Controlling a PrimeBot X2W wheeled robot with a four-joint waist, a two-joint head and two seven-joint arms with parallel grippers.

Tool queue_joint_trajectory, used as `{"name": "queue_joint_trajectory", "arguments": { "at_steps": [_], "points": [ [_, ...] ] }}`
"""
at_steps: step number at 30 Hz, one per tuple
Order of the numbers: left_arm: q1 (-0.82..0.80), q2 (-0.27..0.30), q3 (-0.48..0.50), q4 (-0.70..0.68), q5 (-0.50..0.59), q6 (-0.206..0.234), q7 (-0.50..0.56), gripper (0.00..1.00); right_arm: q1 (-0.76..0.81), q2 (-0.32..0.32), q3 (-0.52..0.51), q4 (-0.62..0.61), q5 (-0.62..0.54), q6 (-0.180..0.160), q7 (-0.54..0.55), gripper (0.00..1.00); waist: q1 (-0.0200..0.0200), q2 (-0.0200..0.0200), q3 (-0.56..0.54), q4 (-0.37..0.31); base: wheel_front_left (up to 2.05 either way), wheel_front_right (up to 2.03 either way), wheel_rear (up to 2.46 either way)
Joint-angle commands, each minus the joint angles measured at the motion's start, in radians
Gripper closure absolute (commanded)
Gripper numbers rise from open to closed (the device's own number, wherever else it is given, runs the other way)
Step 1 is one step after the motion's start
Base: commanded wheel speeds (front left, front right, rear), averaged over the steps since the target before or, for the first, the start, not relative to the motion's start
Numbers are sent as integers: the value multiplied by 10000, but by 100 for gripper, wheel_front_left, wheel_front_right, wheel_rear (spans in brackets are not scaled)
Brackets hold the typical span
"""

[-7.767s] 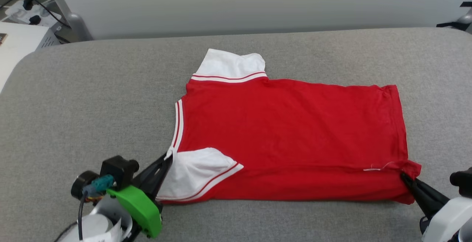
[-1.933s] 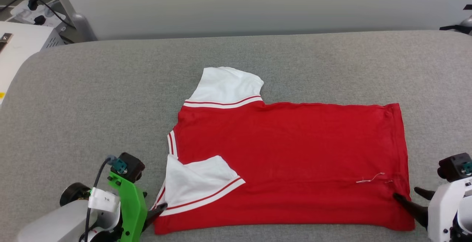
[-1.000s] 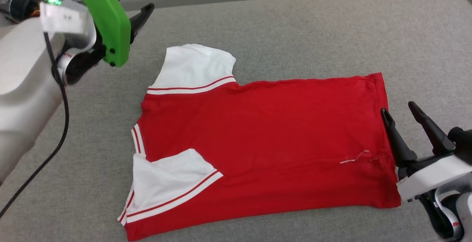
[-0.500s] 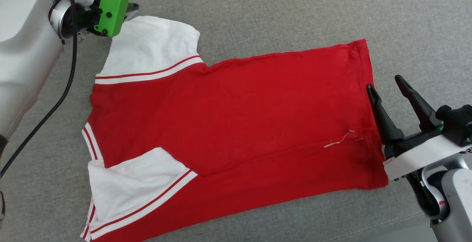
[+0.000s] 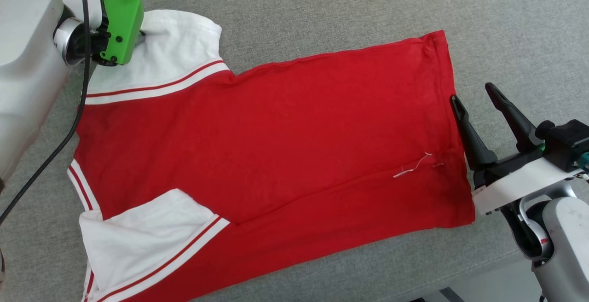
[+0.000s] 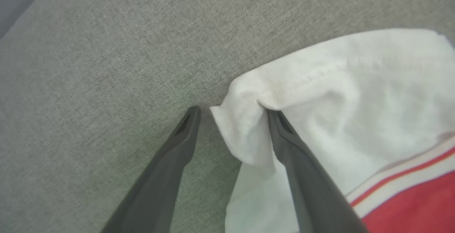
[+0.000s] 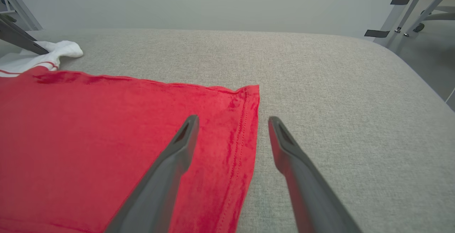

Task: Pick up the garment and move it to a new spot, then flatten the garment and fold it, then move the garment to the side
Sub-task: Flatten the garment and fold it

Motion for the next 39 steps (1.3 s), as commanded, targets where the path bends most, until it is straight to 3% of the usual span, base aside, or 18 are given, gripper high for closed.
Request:
{"name": "queue_joint_trajectory", "arguments": {
  "at_steps": [1,7,15,19,29,34,39],
  "points": [
    [550,-14,-244,-3,37,-30,164,100,-246,-39,37,31,47,-7,-91,0,-1,0,-5,23,0,0,0],
    [519,106,-259,-307,-99,-31,-475,100,-594,-220,-76,-24,0,-7,-139,0,-1,0,-130,128,0,0,0],
    [348,460,-232,-1510,-260,-32,-1997,100,-1537,-1269,-353,-231,219,-7,520,0,-1,0,-559,524,0,0,0],
    [379,771,-332,-2276,-99,-32,-2531,100,-2132,-1980,-100,-359,528,-7,1528,0,-1,0,-675,831,0,0,0],
    [660,882,-424,-3371,192,-32,-3388,100,-3613,-4039,2177,334,2828,-7,5990,0,-1,0,-655,1538,0,0,0],
    [606,894,-451,-3657,455,-32,-3594,100,-4564,-4447,3266,773,3513,-7,7684,0,-1,0,-486,1815,0,0,0],
    [571,788,-457,-3908,612,64,-3730,100,-5347,-4104,3879,1618,3866,-7,8349,0,-1,0,-311,2074,0,0,0]
  ]
}}
